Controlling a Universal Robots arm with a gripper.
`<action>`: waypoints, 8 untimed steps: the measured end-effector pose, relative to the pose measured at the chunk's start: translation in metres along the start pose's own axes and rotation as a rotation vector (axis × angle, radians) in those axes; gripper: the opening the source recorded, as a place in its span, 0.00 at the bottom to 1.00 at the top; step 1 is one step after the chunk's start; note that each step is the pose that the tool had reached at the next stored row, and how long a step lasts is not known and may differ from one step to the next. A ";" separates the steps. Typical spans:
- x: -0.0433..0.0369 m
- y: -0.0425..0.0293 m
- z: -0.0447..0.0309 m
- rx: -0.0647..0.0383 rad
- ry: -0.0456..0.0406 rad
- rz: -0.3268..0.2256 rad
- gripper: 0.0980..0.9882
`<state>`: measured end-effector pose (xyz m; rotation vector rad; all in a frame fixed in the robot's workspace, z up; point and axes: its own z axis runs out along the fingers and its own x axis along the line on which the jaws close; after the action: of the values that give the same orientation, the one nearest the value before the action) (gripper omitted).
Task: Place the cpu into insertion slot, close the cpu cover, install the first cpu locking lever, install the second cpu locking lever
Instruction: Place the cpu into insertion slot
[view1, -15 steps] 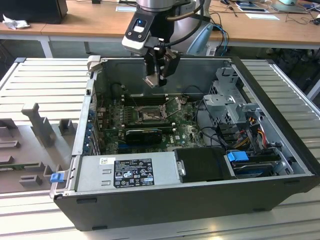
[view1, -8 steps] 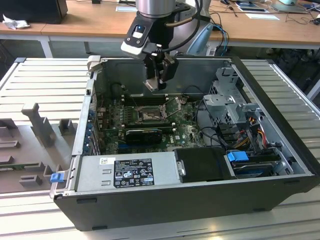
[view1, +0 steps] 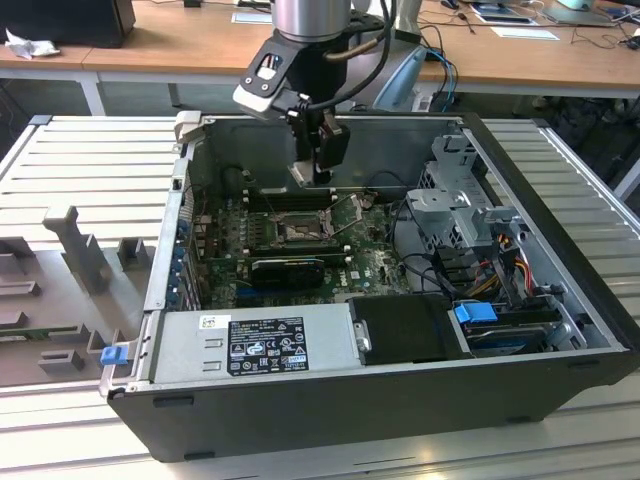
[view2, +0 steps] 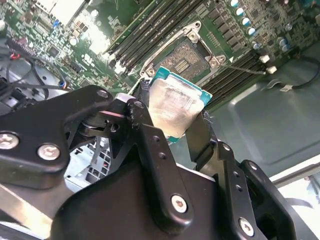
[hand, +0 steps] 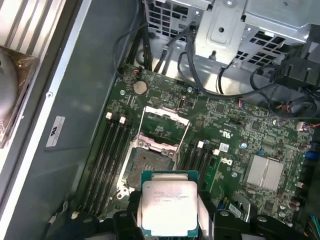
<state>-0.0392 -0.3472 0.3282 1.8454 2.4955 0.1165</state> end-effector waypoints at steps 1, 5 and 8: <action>0.0000 0.0000 0.0003 0.000 -0.0007 0.009 0.49; 0.0001 -0.0002 0.0026 -0.001 -0.0058 0.072 0.49; 0.0003 -0.0002 0.0035 0.000 -0.0079 0.103 0.49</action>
<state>-0.0392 -0.3467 0.3247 1.9706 2.3946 0.1123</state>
